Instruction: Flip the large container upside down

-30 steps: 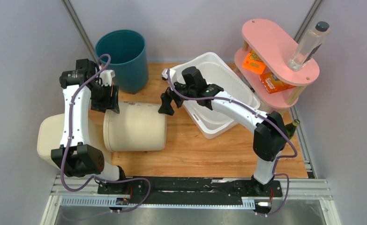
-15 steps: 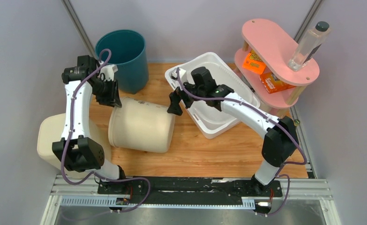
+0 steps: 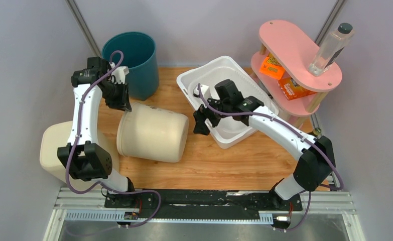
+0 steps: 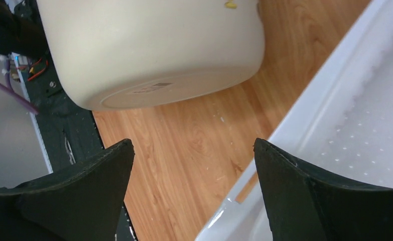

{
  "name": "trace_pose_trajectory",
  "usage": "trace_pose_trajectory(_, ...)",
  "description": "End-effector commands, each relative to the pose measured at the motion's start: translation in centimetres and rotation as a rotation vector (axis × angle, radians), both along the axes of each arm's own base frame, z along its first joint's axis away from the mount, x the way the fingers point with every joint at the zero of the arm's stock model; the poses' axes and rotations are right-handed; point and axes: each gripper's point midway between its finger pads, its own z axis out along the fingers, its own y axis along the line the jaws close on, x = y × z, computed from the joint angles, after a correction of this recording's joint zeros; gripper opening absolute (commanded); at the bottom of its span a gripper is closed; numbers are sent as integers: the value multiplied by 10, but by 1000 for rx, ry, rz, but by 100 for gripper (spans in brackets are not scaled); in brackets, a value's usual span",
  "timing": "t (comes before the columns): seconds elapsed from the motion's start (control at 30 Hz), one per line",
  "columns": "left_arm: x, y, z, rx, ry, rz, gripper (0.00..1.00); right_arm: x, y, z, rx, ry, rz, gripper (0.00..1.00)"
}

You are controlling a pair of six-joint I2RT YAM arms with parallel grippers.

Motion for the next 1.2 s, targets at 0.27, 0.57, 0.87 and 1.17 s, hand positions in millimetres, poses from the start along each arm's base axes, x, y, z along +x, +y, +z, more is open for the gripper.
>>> trace_pose_trajectory(0.27,2,94,-35,449,53,62,5,-16,40,-13,27,34,158,92)
trace_pose_trajectory(0.57,4,99,-43,475,51,80,1,-19,40,-10,47,24,163,94)
trace_pose_trajectory(0.87,8,84,-54,385,47,96,3,-8,45,4,65,-42,160,96)
trace_pose_trajectory(1.17,-5,61,2,305,-83,24,50,18,48,50,107,-166,118,99)
